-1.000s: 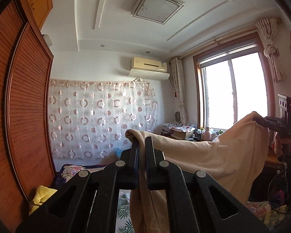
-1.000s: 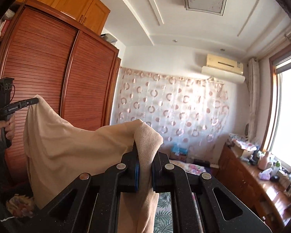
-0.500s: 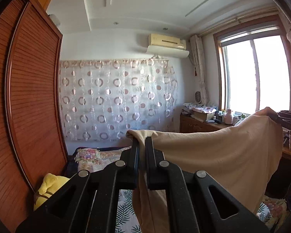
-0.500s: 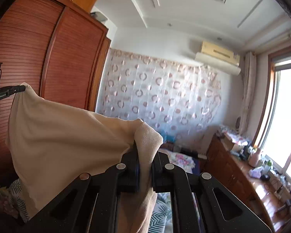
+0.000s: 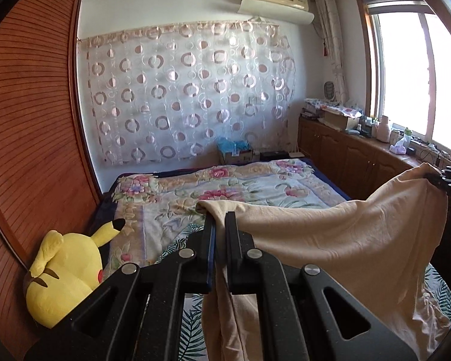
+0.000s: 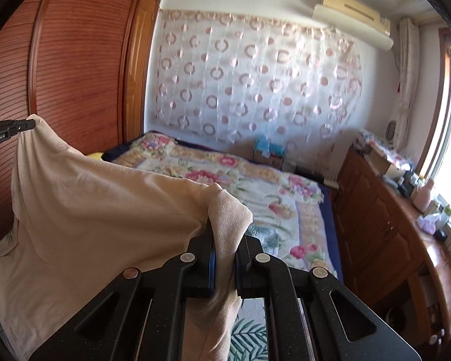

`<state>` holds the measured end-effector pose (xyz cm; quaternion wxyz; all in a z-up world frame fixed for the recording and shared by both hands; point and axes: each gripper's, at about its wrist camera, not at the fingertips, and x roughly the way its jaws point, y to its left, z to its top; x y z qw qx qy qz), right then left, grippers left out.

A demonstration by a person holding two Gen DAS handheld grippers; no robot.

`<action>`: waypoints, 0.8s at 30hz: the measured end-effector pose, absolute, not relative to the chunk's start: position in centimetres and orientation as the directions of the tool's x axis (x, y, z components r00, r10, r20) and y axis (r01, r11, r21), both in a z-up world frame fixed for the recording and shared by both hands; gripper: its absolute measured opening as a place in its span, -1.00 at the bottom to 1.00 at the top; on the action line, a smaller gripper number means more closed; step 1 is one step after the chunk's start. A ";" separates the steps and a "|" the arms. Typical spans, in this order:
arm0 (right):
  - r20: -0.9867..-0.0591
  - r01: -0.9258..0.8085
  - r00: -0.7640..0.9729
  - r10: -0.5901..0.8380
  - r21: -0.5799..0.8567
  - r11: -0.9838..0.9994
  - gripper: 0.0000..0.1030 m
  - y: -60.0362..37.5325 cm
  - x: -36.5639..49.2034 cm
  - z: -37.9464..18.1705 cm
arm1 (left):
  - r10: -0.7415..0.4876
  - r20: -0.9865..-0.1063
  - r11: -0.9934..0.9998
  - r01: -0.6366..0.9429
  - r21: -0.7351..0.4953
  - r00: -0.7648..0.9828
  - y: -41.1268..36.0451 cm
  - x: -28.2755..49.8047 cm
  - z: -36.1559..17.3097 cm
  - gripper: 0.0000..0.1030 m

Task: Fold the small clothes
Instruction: 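Carry the hem over toward the collar with both tools and lower it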

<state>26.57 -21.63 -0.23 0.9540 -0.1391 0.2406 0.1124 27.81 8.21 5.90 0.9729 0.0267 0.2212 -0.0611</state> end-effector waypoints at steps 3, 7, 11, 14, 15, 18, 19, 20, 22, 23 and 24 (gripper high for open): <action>-0.548 -0.286 0.826 0.132 -0.205 0.936 -0.83 -21.3 31.6 0.6 | -0.113 -0.483 0.990 0.138 0.016 0.868 8.1 30.8 4.3 -0.88; -0.617 -0.294 0.777 0.127 -0.177 0.939 -0.82 -21.4 37.0 1.7 | -0.116 -0.548 0.988 0.151 0.019 0.828 7.4 34.5 1.7 -0.88; -0.664 -0.300 0.736 0.134 -0.142 0.943 -0.82 -21.7 40.2 1.0 | -0.108 -0.595 0.985 0.166 0.043 0.796 6.5 36.9 -0.6 -0.88; -0.688 -0.303 0.709 0.152 -0.103 0.947 -0.82 -21.8 41.3 -0.3 | -0.113 -0.638 0.984 0.173 0.031 0.762 6.4 38.8 -2.9 -0.88; -0.694 -0.303 0.702 0.158 -0.091 0.949 -0.82 -21.9 41.4 -0.6 | -0.114 -0.647 0.984 0.174 0.029 0.754 6.4 39.2 -3.4 -0.88; -0.712 -0.301 0.685 0.154 -0.084 0.950 -0.82 -22.0 42.1 -1.8 | -0.118 -0.675 0.984 0.177 0.018 0.728 6.6 40.2 -5.1 -0.87; -0.718 -0.299 0.679 0.152 -0.081 0.951 -0.82 -22.0 42.5 -2.1 | -0.123 -0.683 0.984 0.176 0.009 0.720 6.7 40.5 -5.5 -0.87; -0.722 -0.296 0.675 0.151 -0.078 0.952 -0.82 -22.3 41.7 -2.1 | -0.129 -0.692 0.985 0.173 -0.006 0.710 6.9 40.6 -5.9 -0.87; -0.731 -0.288 0.666 0.146 -0.072 0.955 -0.82 -22.3 41.8 -2.1 | -0.141 -0.705 0.986 0.167 -0.032 0.695 7.2 40.9 -6.3 -0.87; -0.734 -0.284 0.663 0.143 -0.070 0.956 -0.82 -22.5 42.0 -2.4 | -0.145 -0.708 0.985 0.165 -0.040 0.692 7.3 40.7 -6.2 -0.87; -0.737 -0.280 0.662 0.138 -0.072 0.957 -0.82 -22.4 42.0 -2.1 | -0.154 -0.708 0.984 0.171 -0.048 0.689 7.4 40.4 -6.0 -0.87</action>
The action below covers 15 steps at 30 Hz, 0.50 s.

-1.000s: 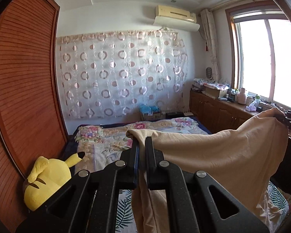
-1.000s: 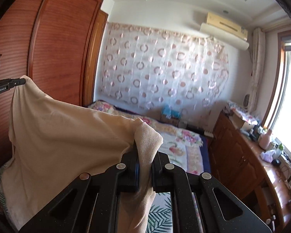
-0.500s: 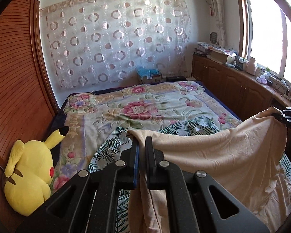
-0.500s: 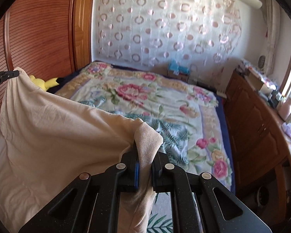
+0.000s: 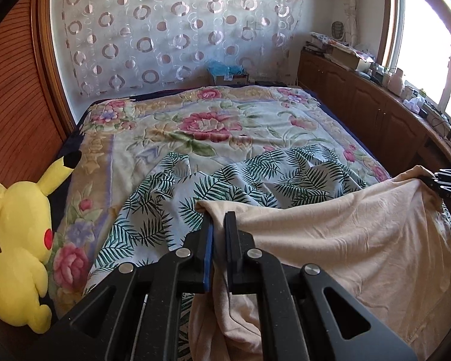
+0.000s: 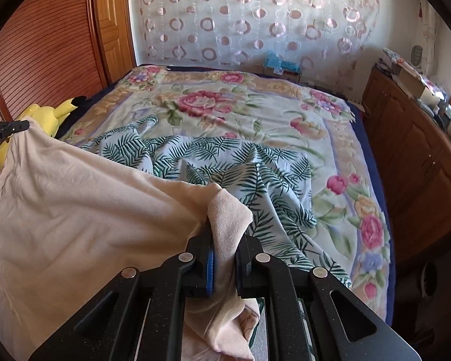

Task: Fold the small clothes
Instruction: 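Carry the hem over toward the collar with both tools and lower it, then open both tools and release the folded shirt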

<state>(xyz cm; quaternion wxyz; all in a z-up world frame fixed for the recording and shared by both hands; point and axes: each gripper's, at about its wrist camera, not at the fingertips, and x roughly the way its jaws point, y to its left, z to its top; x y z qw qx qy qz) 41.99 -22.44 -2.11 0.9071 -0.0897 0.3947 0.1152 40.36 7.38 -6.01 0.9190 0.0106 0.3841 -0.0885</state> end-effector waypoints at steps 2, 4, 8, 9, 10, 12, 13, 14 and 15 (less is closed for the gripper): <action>-0.735 -0.276 0.665 0.133 -0.076 0.958 -0.82 -22.0 42.0 -2.2 | -0.167 -0.705 0.982 0.184 -0.052 0.689 7.3 39.7 -5.6 -0.77; -0.733 -0.271 0.669 0.124 -0.085 0.959 -0.68 -21.7 41.4 -1.3 | -0.165 -0.701 0.980 0.196 -0.037 0.693 7.1 38.2 -4.7 -0.61; -0.720 -0.259 0.686 0.106 -0.105 0.960 -0.49 -21.4 40.1 -0.5 | -0.186 -0.694 0.973 0.226 -0.034 0.695 7.1 35.8 -3.6 -0.15; -0.713 -0.260 0.692 0.113 -0.100 0.961 -0.49 -21.4 39.4 -0.3 | -0.188 -0.698 0.973 0.228 -0.036 0.691 7.1 35.0 -3.5 0.03; -0.704 -0.258 0.700 0.120 -0.092 0.962 -0.48 -21.4 38.4 -0.2 | -0.194 -0.700 0.972 0.231 -0.042 0.687 7.1 34.3 -3.5 0.15; -0.692 -0.252 0.710 0.135 -0.070 0.965 -0.35 -21.8 36.2 0.4 | -0.217 -0.707 0.968 0.244 -0.065 0.673 6.9 32.8 -4.0 0.59; -0.686 -0.251 0.713 0.147 -0.054 0.966 -0.26 -22.1 35.0 0.2 | -0.224 -0.711 0.966 0.248 -0.072 0.667 6.8 32.2 -4.2 0.59; -0.682 -0.252 0.714 0.158 -0.040 0.967 -0.22 -22.3 33.8 0.3 | -0.227 -0.718 0.965 0.251 -0.075 0.658 6.7 31.5 -4.7 0.59; -0.681 -0.255 0.713 0.168 -0.029 0.966 -0.17 -22.6 32.4 0.2 | -0.225 -0.724 0.965 0.250 -0.074 0.652 6.5 30.9 -5.2 0.59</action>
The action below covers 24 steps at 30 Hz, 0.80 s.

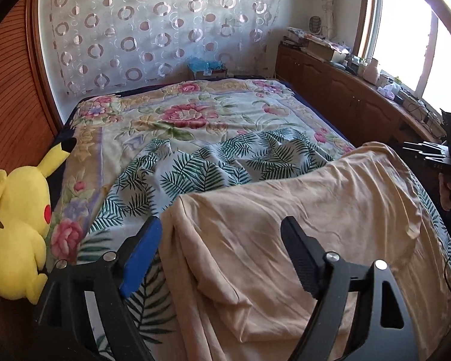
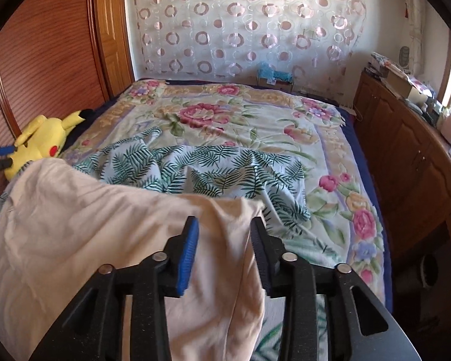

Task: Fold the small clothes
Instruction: 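Open both tools and release the folded shirt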

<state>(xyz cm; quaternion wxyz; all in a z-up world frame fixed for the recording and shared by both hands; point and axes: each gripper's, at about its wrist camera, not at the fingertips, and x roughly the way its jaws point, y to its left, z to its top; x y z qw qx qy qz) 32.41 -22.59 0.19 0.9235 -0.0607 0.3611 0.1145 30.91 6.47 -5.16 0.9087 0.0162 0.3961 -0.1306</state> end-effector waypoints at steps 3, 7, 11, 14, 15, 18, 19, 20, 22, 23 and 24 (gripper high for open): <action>-0.687 -0.245 0.704 0.178 0.000 0.969 -0.10 -23.8 29.4 -0.9 | -0.199 -0.745 0.969 0.244 -0.050 0.636 5.9 29.5 -6.7 0.59; -0.708 -0.214 0.683 0.181 0.043 0.976 -0.10 -25.6 25.5 -1.9 | -0.185 -0.785 0.966 0.255 -0.036 0.591 5.4 29.2 -9.2 0.59; -0.696 -0.182 0.693 0.187 0.082 0.980 -0.10 -27.0 21.7 -2.0 | -0.172 -0.802 0.969 0.245 -0.034 0.571 5.4 29.4 -10.2 0.59; -0.707 -0.194 0.678 0.201 0.091 0.977 -0.10 -27.1 20.2 -2.6 | -0.161 -0.809 0.969 0.248 -0.019 0.566 5.2 29.3 -10.9 0.59; -0.712 -0.199 0.672 0.205 0.093 0.976 -0.10 -26.9 20.2 -2.6 | -0.160 -0.804 0.968 0.251 -0.014 0.573 5.2 29.2 -10.9 0.60; -0.720 -0.214 0.656 0.225 0.108 0.971 -0.10 -26.6 20.3 -2.8 | -0.166 -0.789 0.969 0.245 -0.020 0.591 5.2 29.1 -11.0 0.70; -0.723 -0.220 0.653 0.228 0.108 0.970 -0.10 -26.3 20.7 -2.8 | -0.166 -0.791 0.969 0.248 -0.019 0.589 5.1 29.1 -11.1 0.71; -0.724 -0.223 0.650 0.230 0.108 0.969 -0.10 -26.2 21.0 -2.9 | -0.168 -0.792 0.968 0.250 -0.019 0.588 5.1 29.1 -11.0 0.73; -0.729 -0.218 0.646 0.225 0.106 0.970 -0.10 -25.9 22.2 -3.0 | -0.178 -0.795 0.965 0.261 -0.026 0.580 5.1 29.2 -11.1 0.82; -0.733 -0.212 0.645 0.218 0.103 0.972 -0.10 -26.0 23.3 -3.1 | -0.176 -0.796 0.964 0.264 -0.022 0.579 5.0 29.2 -11.2 0.83; -0.733 -0.203 0.646 0.211 0.102 0.974 -0.10 -26.0 23.7 -3.1 | -0.175 -0.796 0.965 0.263 -0.020 0.580 4.9 29.1 -11.3 0.83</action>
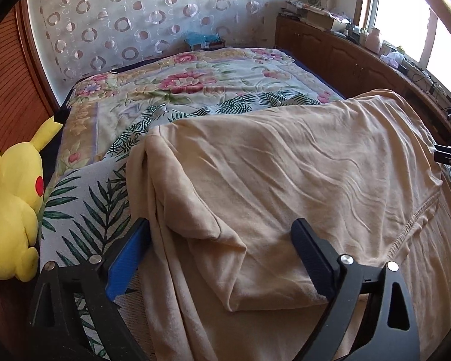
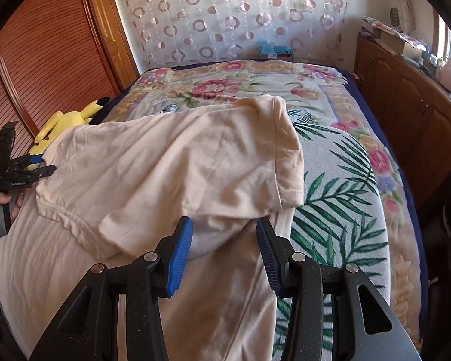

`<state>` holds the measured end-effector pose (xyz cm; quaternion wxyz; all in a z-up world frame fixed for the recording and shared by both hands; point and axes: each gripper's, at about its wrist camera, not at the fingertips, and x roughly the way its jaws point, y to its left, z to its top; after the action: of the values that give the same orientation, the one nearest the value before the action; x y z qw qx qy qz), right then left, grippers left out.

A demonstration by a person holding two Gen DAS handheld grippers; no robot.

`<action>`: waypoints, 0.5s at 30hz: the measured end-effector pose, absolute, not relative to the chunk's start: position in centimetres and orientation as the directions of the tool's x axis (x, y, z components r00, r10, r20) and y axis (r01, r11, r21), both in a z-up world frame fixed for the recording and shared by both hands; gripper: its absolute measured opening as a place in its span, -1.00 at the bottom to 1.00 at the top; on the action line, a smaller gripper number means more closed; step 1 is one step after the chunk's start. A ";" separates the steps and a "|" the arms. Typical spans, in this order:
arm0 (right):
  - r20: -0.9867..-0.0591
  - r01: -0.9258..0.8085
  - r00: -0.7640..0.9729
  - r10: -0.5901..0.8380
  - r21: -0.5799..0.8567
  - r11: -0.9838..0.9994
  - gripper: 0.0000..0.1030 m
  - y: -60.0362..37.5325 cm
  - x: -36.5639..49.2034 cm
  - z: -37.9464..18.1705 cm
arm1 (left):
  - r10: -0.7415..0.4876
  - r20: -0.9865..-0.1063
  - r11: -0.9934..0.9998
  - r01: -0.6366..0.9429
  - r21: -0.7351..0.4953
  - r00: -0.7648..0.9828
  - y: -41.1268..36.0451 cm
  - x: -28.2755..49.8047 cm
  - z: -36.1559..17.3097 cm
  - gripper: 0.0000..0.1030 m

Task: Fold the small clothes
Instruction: 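Open both tools and release the folded shirt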

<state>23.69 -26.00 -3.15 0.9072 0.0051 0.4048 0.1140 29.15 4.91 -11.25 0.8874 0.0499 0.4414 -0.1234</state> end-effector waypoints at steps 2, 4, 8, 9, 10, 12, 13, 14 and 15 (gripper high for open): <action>-0.732 -0.193 0.648 0.209 0.107 0.975 -0.10 -26.2 24.6 -3.4 | -0.177 -0.796 0.964 0.263 -0.022 0.579 4.8 29.1 -11.3 0.83; -0.729 -0.188 0.655 0.197 0.095 0.977 -0.10 -26.0 25.3 -3.5 | -0.176 -0.796 0.964 0.263 -0.022 0.579 4.7 29.0 -11.3 0.83; -0.721 -0.190 0.671 0.171 0.056 0.980 -0.10 -25.1 25.3 -4.0 | -0.176 -0.796 0.964 0.263 -0.021 0.580 4.8 29.1 -11.3 0.83; -0.720 -0.190 0.674 0.163 0.044 0.981 -0.10 -24.4 25.3 -4.2 | -0.176 -0.796 0.964 0.264 -0.021 0.580 4.9 29.1 -11.3 0.83; -0.721 -0.190 0.675 0.156 0.034 0.981 -0.10 -24.2 25.2 -4.2 | -0.176 -0.796 0.964 0.264 -0.021 0.580 4.8 29.0 -11.2 0.83; -0.721 -0.190 0.675 0.156 0.035 0.981 -0.10 -24.2 25.2 -4.2 | -0.176 -0.796 0.964 0.264 -0.021 0.580 4.8 29.1 -11.3 0.83; -0.721 -0.190 0.675 0.160 0.039 0.981 -0.10 -24.2 25.2 -4.2 | -0.176 -0.796 0.964 0.264 -0.021 0.580 4.8 29.1 -11.3 0.83; -0.720 -0.191 0.674 0.163 0.044 0.981 -0.10 -24.3 25.2 -4.2 | -0.176 -0.796 0.964 0.264 -0.021 0.580 4.8 29.1 -11.3 0.83; -0.719 -0.191 0.674 0.167 0.049 0.980 -0.10 -24.4 25.2 -4.1 | -0.176 -0.795 0.964 0.263 -0.022 0.580 4.8 29.0 -11.3 0.83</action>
<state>25.18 -24.39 -4.11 0.9148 -0.0150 0.3915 0.0980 29.02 4.75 -11.27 0.8875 0.0493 0.4411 -0.1239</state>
